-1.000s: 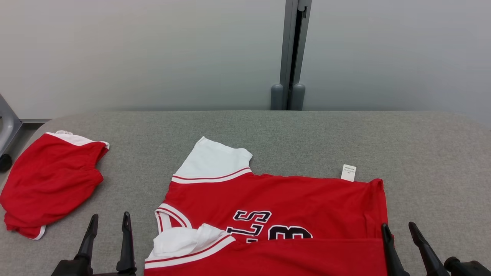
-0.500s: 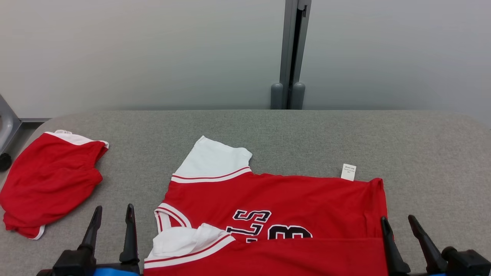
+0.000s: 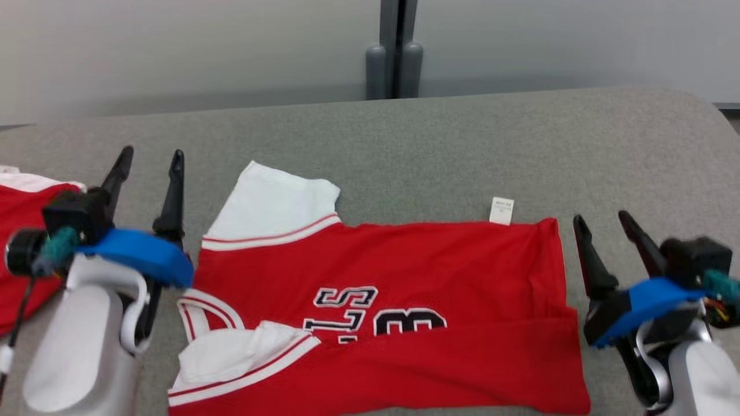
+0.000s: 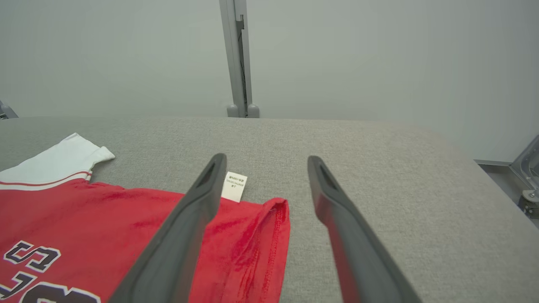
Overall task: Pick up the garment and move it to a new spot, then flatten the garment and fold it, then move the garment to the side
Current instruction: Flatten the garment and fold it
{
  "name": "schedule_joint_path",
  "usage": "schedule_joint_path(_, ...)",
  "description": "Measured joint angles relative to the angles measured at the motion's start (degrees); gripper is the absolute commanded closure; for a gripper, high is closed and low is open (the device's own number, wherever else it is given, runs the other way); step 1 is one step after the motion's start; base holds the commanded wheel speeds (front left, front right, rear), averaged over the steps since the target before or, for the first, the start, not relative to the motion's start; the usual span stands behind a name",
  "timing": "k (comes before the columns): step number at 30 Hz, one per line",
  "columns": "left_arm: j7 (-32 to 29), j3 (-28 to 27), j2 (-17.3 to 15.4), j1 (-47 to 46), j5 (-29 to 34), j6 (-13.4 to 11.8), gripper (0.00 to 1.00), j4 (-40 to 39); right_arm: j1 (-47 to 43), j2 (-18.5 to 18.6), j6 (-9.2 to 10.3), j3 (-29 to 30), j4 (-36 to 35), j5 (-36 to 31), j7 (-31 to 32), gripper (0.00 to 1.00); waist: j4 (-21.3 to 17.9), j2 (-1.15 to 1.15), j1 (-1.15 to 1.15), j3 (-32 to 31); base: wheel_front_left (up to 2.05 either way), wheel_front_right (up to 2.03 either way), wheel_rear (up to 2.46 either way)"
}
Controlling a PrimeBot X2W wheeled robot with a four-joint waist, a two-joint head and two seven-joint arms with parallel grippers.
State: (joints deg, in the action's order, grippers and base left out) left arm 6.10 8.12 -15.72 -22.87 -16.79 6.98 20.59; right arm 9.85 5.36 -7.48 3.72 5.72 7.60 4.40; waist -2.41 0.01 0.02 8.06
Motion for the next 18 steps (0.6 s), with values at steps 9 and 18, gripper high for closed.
schedule_joint_path(9, -7.3, 6.7, -4.5, -15.7, -5.4, 0.2, 0.00, 8.2, 11.9, 0.0, 0.00, -2.6, 5.8, -0.5, 3.2, 0.00, -4.3, 0.01, 0.01, 10.8, 0.00, 0.00, 0.00)
schedule_joint_path(18, -9.3, 11.6, -6.6, -22.2, -9.6, 0.3, 0.00, 17.8, 18.5, -1.2, 0.00, -5.3, 10.3, -0.1, 1.6, 0.00, -7.1, 0.02, 0.01, 17.8, 0.00, 0.00, 0.00)
